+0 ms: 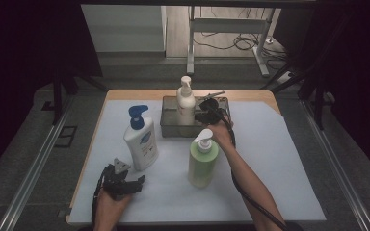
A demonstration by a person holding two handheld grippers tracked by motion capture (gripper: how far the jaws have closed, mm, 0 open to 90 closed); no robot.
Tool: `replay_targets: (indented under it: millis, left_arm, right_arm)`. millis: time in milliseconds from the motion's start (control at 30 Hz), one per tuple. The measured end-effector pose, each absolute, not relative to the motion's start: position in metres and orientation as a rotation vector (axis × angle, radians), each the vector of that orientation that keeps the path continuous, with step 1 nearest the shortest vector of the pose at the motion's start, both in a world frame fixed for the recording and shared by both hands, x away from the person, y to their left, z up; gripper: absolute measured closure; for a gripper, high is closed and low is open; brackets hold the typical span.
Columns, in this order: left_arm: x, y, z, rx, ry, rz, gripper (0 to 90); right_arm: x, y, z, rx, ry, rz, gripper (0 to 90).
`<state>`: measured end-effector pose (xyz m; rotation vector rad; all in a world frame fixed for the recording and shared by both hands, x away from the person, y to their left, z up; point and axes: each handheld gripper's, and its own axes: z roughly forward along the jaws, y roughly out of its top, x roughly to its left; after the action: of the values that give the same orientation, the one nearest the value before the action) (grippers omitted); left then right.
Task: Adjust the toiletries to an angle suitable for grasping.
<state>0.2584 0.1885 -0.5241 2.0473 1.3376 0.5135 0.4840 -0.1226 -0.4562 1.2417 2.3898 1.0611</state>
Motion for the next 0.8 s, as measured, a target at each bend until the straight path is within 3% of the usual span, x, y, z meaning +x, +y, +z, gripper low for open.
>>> replay_targets:
  millis: [800]
  left_arm:
    - [0.258, 0.188, -0.524, 2.047, 1.337, 0.514, 14.2]
  right_arm:
    - [0.487, -0.105, -0.463, 1.217, 2.423, 1.092, 88.8]
